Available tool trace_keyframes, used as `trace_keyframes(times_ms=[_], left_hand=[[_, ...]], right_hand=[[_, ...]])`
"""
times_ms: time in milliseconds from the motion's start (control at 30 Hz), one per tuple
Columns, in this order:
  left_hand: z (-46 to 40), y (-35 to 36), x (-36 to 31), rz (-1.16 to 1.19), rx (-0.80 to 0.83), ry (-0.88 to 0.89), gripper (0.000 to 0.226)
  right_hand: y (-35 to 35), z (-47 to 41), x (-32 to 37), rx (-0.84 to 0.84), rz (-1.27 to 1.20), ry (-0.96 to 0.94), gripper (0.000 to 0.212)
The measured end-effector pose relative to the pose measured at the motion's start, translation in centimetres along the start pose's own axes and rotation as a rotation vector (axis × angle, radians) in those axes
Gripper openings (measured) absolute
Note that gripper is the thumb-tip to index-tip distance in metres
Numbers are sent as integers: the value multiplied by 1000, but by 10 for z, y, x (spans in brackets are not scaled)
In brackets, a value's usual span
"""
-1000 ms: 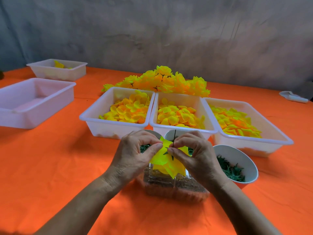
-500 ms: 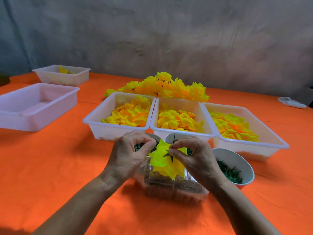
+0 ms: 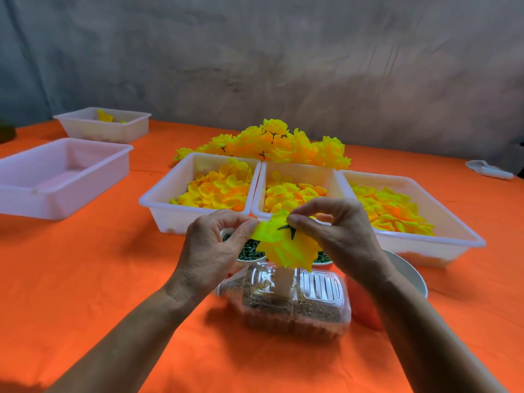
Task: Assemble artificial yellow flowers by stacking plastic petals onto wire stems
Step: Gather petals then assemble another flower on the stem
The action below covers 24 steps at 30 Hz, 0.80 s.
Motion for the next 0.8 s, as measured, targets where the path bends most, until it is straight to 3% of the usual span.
trace_keyframes(times_ms=[200, 300, 433, 500, 567, 800], left_hand=[[-12, -7, -14, 78, -72, 17, 25], [-23, -1, -25, 211, -38, -9, 29], [-42, 26, -37, 320, 83, -113, 61], [-48, 43, -41, 292, 156, -172, 79], [-52, 59, -45, 310, 210, -227, 88], [-57, 74, -52, 423, 184, -266, 62]], right_hand=[[-26, -18, 23, -97, -301, 0, 7], [-40, -25, 0, -226, -686, 207, 10], [-20, -21, -33, -222, -1135, 529, 18], [-11, -16, -41, -212, -1293, 571, 14], [-6, -14, -45, -207, -1369, 554, 25], [2, -7, -52, -180, -1572, 499, 29]])
Point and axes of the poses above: each hand's wrist, its own z-axis away from the middle knuckle, its own y-axis out of the palm, x = y × z, the point moved 8 cm from there along -z, towards the middle knuckle, and after that the axes turned 2 degrees about y, right-handed, at the moved point
